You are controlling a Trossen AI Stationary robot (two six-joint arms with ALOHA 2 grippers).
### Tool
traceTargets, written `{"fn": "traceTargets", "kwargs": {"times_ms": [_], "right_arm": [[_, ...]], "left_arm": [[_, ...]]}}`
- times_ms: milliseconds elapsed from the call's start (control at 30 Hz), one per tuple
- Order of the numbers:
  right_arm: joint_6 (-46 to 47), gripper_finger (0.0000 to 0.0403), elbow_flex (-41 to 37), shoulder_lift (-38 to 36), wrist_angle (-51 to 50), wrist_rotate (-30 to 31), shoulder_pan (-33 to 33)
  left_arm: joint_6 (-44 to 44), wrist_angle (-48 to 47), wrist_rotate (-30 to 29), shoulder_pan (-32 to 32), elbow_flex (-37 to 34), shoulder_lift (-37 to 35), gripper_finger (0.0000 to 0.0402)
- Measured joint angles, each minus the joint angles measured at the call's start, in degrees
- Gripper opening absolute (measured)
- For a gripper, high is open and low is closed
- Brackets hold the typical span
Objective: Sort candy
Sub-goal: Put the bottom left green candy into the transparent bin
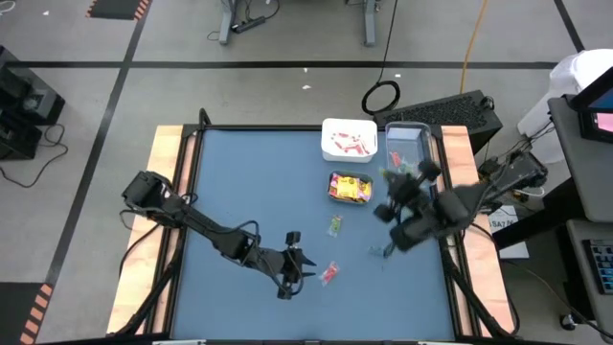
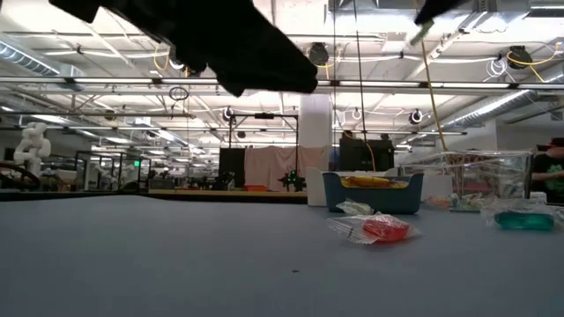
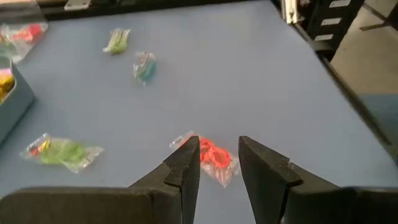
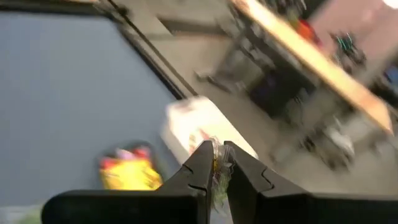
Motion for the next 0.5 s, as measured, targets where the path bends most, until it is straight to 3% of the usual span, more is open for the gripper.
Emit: {"fn": "traceTargets", "kwargs": {"times_ms": [133, 500], "right_arm": [[6.0, 0.0027, 0.0, -2.8, -8.8, -2.3, -7.0], [4.2, 0.0027, -9.9, -8.6, -6.3, -7.0, -25.3]], "left_arm": [[-1.8, 0.1, -1.0, 0.0, 0.0, 2.1, 0.0118], [-7.6, 1.3, 1.9, 0.0, 0.0, 5.2, 0.0125]]}}
